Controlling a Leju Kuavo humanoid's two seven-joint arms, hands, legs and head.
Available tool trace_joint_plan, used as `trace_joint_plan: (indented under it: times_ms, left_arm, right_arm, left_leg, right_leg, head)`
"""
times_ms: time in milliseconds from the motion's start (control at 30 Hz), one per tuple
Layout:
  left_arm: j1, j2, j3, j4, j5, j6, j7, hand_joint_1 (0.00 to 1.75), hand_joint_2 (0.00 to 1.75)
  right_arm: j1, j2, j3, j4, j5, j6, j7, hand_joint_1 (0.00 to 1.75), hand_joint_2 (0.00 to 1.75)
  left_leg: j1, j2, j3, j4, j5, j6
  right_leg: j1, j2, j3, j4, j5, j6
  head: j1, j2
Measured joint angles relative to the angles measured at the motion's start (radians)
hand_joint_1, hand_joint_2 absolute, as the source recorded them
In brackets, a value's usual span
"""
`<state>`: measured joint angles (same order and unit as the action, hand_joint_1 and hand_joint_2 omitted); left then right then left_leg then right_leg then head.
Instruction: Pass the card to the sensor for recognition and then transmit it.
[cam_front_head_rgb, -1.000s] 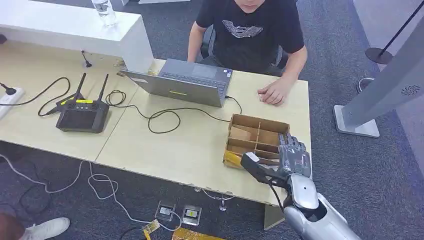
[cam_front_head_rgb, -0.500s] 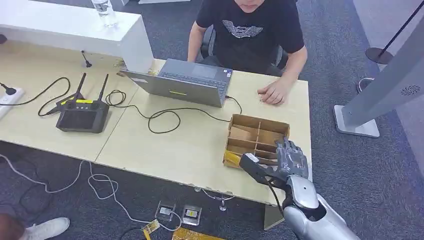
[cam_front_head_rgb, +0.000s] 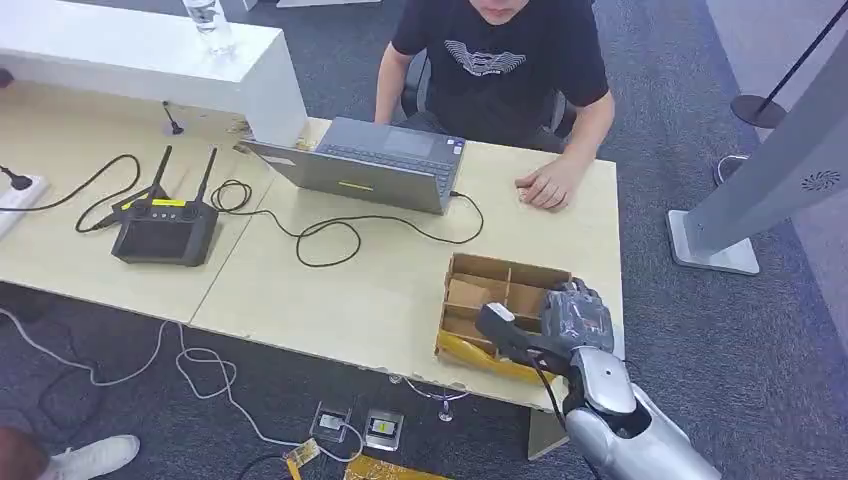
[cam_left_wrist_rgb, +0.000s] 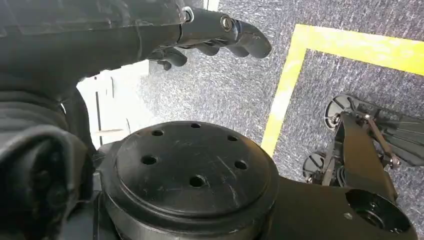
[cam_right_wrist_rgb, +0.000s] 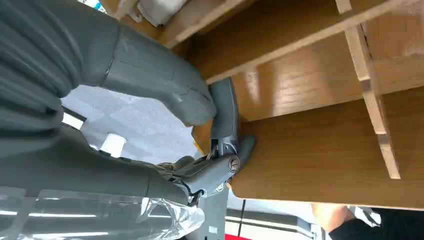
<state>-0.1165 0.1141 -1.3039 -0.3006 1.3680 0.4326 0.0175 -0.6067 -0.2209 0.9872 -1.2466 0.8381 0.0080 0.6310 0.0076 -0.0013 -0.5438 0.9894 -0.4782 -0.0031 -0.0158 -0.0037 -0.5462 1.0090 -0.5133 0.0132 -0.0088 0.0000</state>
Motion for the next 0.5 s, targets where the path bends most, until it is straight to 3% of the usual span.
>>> trace_joint_plan:
  times_ms: [300,333,367,400,500]
  left_arm:
    - [0.000,0.002,0.000,0.000,-0.010,-0.002,0.003,0.00,0.00]
    - [0.000,0.003,0.000,0.000,-0.010,-0.002,0.003,0.00,0.00]
    - [0.000,0.003,0.000,0.000,-0.010,-0.002,0.004,0.00,0.00]
    - [0.000,0.003,0.000,0.000,-0.010,-0.002,0.004,0.00,0.00]
    - [0.000,0.005,0.000,0.000,-0.010,-0.001,0.004,0.00,0.00]
  right_arm:
    - [-0.004,-0.001,0.011,0.000,-0.032,-0.031,0.000,1.75,1.75]
    - [-0.004,-0.001,0.013,0.000,-0.032,-0.032,0.000,0.30,1.75]
    - [-0.004,-0.002,0.014,0.000,-0.032,-0.034,0.000,0.00,1.75]
    - [-0.004,-0.002,0.016,0.000,-0.032,-0.035,0.000,0.00,0.00]
    - [-0.006,-0.002,0.020,0.000,-0.020,-0.047,0.000,0.00,0.00]
  left_leg:
    - [0.000,0.000,0.000,0.000,0.000,0.000]
    - [0.000,0.000,0.000,0.000,0.000,0.000]
    - [0.000,0.000,0.000,0.000,0.000,0.000]
    - [0.000,0.000,0.000,0.000,0.000,0.000]
    - [0.000,0.001,0.001,0.000,0.000,0.000]
  right_leg:
    - [0.000,0.000,0.000,0.000,0.000,0.000]
    - [0.000,0.000,0.000,0.000,0.000,0.000]
    - [0.000,0.000,0.000,0.000,0.000,0.000]
    - [0.000,0.000,0.000,0.000,0.000,0.000]
    - [0.000,0.001,0.000,0.000,0.000,0.000]
  head:
    - [0.000,0.000]
    - [0.000,0.000]
    - [0.000,0.000]
    - [0.000,0.000]
    - [0.000,0.000]
